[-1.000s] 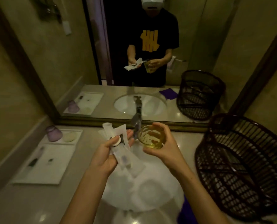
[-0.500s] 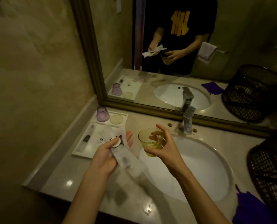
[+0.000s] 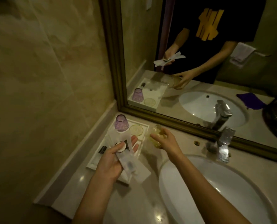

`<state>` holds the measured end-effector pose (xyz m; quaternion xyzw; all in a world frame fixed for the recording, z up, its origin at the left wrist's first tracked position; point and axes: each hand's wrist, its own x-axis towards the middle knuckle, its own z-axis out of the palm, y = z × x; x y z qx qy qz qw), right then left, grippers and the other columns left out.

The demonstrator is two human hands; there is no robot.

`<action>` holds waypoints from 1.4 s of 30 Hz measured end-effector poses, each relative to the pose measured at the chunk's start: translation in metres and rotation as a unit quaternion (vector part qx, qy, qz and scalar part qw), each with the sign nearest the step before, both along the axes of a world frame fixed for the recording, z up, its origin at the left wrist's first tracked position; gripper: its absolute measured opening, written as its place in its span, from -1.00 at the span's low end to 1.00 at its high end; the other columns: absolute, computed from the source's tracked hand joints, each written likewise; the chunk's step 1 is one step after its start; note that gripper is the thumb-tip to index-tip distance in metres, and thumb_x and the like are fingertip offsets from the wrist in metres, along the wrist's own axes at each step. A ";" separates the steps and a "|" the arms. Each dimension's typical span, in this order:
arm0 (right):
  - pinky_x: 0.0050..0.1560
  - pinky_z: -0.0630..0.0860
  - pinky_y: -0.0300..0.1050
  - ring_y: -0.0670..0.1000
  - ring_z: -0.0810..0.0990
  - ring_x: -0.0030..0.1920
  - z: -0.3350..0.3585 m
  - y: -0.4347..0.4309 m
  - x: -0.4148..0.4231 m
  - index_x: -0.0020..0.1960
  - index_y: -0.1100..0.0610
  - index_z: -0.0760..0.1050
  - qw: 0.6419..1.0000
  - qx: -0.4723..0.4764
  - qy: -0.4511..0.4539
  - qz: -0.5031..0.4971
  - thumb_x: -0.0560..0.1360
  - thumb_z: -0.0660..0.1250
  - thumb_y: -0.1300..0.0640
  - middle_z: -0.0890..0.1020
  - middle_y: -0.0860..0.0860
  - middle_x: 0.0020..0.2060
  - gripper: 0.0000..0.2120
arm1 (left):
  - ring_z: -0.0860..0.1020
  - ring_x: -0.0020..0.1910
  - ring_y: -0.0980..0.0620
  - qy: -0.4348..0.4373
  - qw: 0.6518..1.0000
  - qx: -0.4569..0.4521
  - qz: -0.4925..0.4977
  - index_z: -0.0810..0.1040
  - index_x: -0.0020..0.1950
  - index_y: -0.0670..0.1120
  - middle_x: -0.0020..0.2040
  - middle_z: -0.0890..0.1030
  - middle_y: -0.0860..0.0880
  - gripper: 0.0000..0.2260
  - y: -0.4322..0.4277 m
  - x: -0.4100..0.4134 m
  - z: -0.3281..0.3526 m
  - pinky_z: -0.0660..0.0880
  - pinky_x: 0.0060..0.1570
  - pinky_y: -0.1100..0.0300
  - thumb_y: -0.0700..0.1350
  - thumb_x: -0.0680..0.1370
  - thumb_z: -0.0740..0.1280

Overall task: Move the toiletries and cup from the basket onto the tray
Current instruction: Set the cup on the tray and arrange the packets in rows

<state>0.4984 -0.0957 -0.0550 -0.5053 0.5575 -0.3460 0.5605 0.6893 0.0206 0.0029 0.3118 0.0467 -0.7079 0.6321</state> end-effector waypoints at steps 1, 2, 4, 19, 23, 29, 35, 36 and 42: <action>-0.05 0.68 -0.01 0.05 0.65 0.08 -0.002 -0.013 0.007 0.39 0.03 0.44 1.000 0.015 0.007 0.002 0.37 0.61 -0.03 0.60 0.06 0.20 -0.33 | 0.58 0.20 -0.21 -0.002 1.000 0.008 0.003 0.57 0.25 -0.33 0.20 0.61 -0.34 -0.67 -0.003 0.006 -0.002 0.51 0.15 -0.13 -0.33 0.62 0.08; -0.13 0.65 -0.05 0.04 0.64 0.04 -0.003 -0.024 0.013 0.39 0.05 0.40 0.999 0.033 0.011 0.002 0.40 0.60 0.03 0.59 0.05 0.15 -0.36 | 0.59 0.20 -0.21 -0.006 1.000 0.020 0.004 0.51 0.30 -0.31 0.21 0.60 -0.35 -0.68 -0.007 0.011 -0.005 0.52 0.14 -0.13 -0.32 0.63 0.08; -0.20 0.58 -0.08 0.01 0.62 -0.05 -0.001 -0.042 0.028 0.36 0.07 0.31 0.997 0.067 0.024 0.009 0.45 0.55 0.12 0.57 0.04 0.05 -0.41 | 0.59 0.20 -0.20 -0.012 0.999 0.036 0.002 0.46 0.34 -0.29 0.24 0.59 -0.33 -0.68 -0.016 0.018 -0.010 0.52 0.15 -0.10 -0.31 0.63 0.08; 0.16 0.46 0.04 0.29 0.51 0.20 -0.035 -0.102 0.117 0.41 0.03 0.36 0.847 -0.134 0.489 0.161 0.41 0.48 0.25 0.52 0.24 0.24 -0.37 | 0.61 0.19 -0.20 -0.027 0.996 0.036 -0.077 0.45 0.37 -0.30 0.25 0.59 -0.31 -0.65 -0.061 0.075 -0.031 0.52 0.18 -0.09 -0.31 0.59 0.16; 0.20 0.43 0.04 0.24 0.49 0.24 -0.040 -0.112 0.129 0.40 0.05 0.38 0.825 -0.138 0.518 0.181 0.46 0.43 0.23 0.54 0.21 0.27 -0.45 | 0.58 0.23 -0.21 -0.028 0.996 0.038 -0.077 0.44 0.38 -0.29 0.25 0.59 -0.31 -0.66 -0.068 0.086 -0.037 0.37 0.36 -0.11 -0.31 0.61 0.14; 0.25 0.42 0.05 0.23 0.44 0.31 -0.049 -0.115 0.143 0.45 0.04 0.37 0.804 -0.151 0.537 0.204 0.53 0.42 0.02 0.49 0.19 0.33 -0.48 | 0.59 0.22 -0.23 -0.012 0.995 0.060 -0.074 0.47 0.34 -0.30 0.22 0.60 -0.33 -0.67 -0.077 0.090 -0.047 0.28 0.42 -0.15 -0.31 0.59 0.17; 0.33 0.41 0.14 0.26 0.39 0.38 -0.053 -0.108 0.138 0.53 -0.01 0.27 0.806 -0.120 0.537 0.217 0.49 0.48 0.04 0.37 0.20 0.43 -0.31 | 0.67 0.05 -0.21 -0.024 0.995 0.060 -0.081 0.48 0.33 -0.30 0.15 0.64 -0.33 -0.58 -0.086 0.083 -0.043 0.41 0.29 -0.12 -0.30 0.47 0.25; 0.36 0.38 0.19 0.28 0.33 0.42 -0.049 -0.107 0.134 0.55 -0.03 0.23 0.823 -0.109 0.516 0.211 0.47 0.49 0.06 0.32 0.19 0.47 -0.27 | 0.67 0.05 -0.20 -0.032 0.994 0.059 -0.085 0.46 0.35 -0.29 0.15 0.64 -0.33 -0.57 -0.087 0.082 -0.042 0.46 0.26 -0.12 -0.30 0.47 0.25; 0.12 0.47 0.04 0.08 0.50 0.17 0.011 -0.069 0.120 0.19 0.06 0.58 0.905 -0.275 0.323 0.028 0.46 0.43 0.07 0.58 0.03 0.11 -0.70 | 0.66 0.08 -0.21 -0.025 0.993 0.036 -0.108 0.47 0.39 -0.22 0.15 0.65 -0.28 -0.63 -0.094 0.079 -0.038 0.60 0.05 -0.14 -0.14 0.60 0.24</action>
